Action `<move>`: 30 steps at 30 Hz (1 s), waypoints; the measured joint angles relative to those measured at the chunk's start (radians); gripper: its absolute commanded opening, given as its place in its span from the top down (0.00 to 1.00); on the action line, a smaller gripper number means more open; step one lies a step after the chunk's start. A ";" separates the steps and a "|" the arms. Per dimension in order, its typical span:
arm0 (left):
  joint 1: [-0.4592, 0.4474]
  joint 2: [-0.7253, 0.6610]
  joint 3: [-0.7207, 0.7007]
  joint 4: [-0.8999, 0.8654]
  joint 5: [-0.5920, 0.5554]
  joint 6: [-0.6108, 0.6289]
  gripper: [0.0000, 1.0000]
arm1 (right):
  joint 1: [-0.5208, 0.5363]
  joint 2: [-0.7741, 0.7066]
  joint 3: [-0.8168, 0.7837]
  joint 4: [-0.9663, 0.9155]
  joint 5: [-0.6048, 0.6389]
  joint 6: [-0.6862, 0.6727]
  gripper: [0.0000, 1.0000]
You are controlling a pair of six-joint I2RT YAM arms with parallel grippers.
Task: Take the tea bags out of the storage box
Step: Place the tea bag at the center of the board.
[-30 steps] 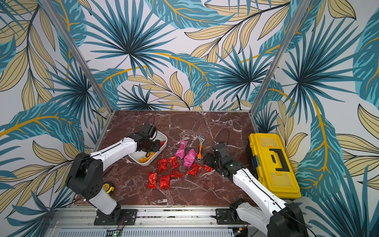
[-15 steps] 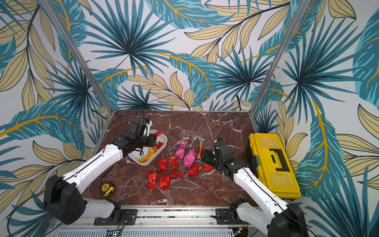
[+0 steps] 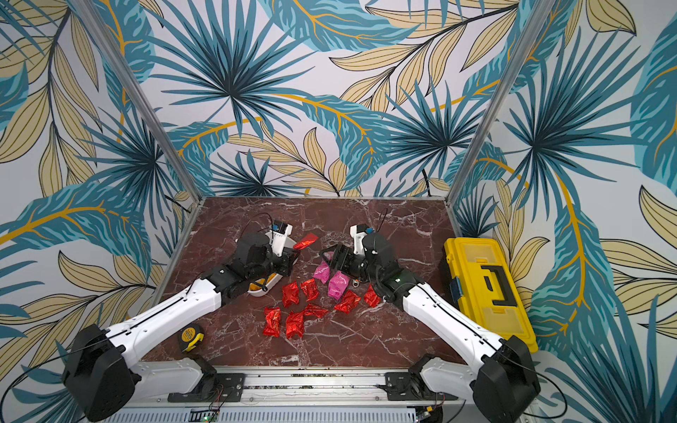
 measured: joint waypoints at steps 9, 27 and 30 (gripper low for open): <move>-0.066 -0.017 -0.035 0.091 -0.042 0.073 1.00 | 0.001 0.108 0.054 0.096 -0.001 0.065 0.31; -0.081 -0.050 -0.084 0.130 -0.046 0.118 0.27 | 0.001 0.225 0.088 0.237 -0.038 0.150 0.93; -0.081 -0.076 -0.109 0.148 -0.052 0.105 0.02 | 0.001 0.222 0.087 0.240 -0.039 0.146 0.96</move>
